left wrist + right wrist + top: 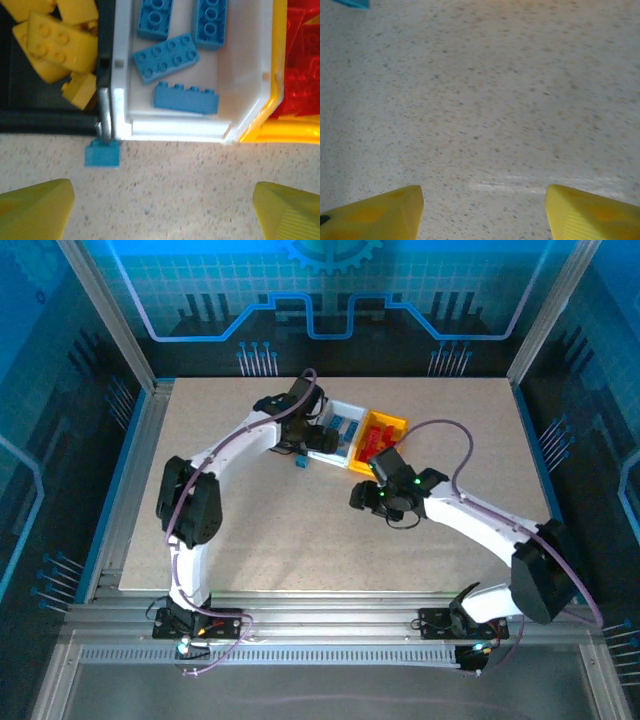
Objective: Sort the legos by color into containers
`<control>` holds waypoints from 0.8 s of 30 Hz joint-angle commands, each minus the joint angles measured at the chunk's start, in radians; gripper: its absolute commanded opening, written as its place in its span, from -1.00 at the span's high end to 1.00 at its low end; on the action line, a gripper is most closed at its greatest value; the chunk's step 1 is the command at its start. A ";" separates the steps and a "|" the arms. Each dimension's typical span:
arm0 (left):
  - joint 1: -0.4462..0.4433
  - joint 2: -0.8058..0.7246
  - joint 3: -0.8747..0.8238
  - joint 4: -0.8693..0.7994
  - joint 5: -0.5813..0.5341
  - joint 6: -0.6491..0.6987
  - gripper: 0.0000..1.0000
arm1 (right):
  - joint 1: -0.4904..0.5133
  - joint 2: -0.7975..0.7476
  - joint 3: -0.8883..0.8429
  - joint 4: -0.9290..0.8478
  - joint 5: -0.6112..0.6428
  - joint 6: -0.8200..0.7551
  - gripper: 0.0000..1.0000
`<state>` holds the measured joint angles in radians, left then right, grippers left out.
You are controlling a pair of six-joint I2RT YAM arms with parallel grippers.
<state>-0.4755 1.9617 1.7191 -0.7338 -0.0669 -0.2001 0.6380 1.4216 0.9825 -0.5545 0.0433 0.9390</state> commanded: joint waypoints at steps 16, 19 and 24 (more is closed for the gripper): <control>0.136 -0.123 -0.298 0.123 0.101 0.003 -0.98 | 0.098 0.055 0.098 -0.095 0.047 -0.051 -0.35; 0.136 -0.089 -0.272 0.130 0.101 0.008 -0.98 | 0.100 0.034 0.094 -0.114 0.065 -0.050 -0.35; 0.133 -0.046 -0.248 0.149 0.119 0.012 -0.97 | 0.101 0.016 0.104 -0.154 0.088 -0.056 -0.35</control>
<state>-0.3393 1.8851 1.4395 -0.6060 0.0212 -0.2066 0.7231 1.4593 1.0901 -0.6548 0.0929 0.8886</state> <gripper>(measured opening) 0.988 0.675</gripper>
